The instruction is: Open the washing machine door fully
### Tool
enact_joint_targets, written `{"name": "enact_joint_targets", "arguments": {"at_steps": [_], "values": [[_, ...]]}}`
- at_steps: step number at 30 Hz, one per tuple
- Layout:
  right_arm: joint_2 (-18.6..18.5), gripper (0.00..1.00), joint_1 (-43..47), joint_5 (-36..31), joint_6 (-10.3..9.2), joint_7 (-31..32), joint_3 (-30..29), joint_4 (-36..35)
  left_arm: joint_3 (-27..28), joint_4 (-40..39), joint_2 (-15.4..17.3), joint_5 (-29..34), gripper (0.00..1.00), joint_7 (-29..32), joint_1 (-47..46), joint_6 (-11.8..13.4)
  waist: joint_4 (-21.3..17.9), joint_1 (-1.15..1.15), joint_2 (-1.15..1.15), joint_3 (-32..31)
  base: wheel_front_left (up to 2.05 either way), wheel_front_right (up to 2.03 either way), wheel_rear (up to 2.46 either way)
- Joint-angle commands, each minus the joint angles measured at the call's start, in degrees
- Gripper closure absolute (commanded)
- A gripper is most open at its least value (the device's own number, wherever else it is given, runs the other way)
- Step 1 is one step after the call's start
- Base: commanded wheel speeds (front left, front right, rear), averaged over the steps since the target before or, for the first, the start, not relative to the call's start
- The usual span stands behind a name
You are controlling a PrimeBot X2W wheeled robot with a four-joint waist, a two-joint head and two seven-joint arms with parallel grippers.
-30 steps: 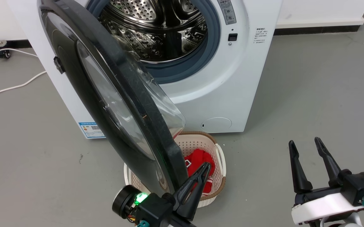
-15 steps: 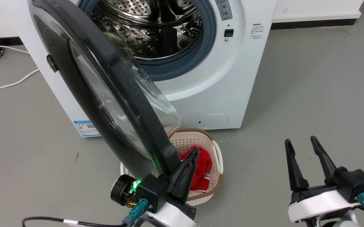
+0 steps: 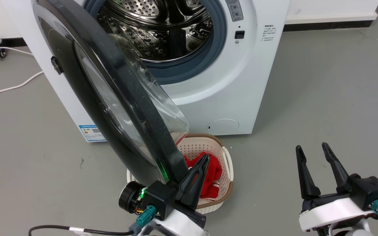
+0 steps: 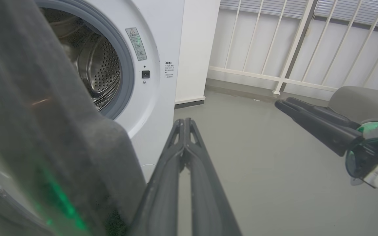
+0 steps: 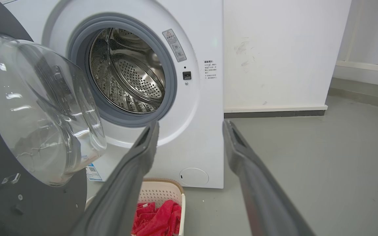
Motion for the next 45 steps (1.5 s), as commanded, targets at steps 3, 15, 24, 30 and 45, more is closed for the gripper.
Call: {"name": "enact_joint_targets", "arguments": {"at_steps": [3, 15, 24, 30, 45], "values": [[0.16, 0.0, -0.25, 0.33, -0.03, -0.05, -0.18, 0.3, 0.82, 0.74, 1.74, 0.22, 1.0, -0.12, 0.55, 0.85, 0.72, 0.0, 0.0, -0.26, 0.0, 0.0, 0.0], [0.15, 0.0, 0.98, -0.07, -0.04, 1.29, -0.42, 0.0, 1.19, -2.58, 3.27, -0.78, 1.0, 0.41, 6.65, 3.18, 6.31, 0.0, 0.0, -1.38, 0.0, 0.0, 0.0], [0.14, 0.0, 1.85, -0.74, -0.04, 2.66, -1.35, -1.14, 2.06, -6.4, 4.36, -0.98, 1.0, 0.32, 10.95, 5.65, 11.98, 0.0, 0.0, -1.63, 0.0, 0.0, 0.0], [0.14, 0.0, 2.16, -0.63, -0.04, 3.02, -1.54, -1.37, 3.28, -8.4, 5.05, -1.21, 1.0, 0.4, 13.3, 7.44, 15.67, 0.0, 0.0, -1.54, 0.0, 0.0, 0.0], [0.13, 0.0, 1.59, -0.1, -0.04, 3.49, -1.6, -1.61, 9.1, -8.68, 7.83, -2.56, 1.0, -1.12, 14.07, 10.78, 21.27, 0.0, 0.0, -0.61, 0.0, 0.0, 0.0]]}}
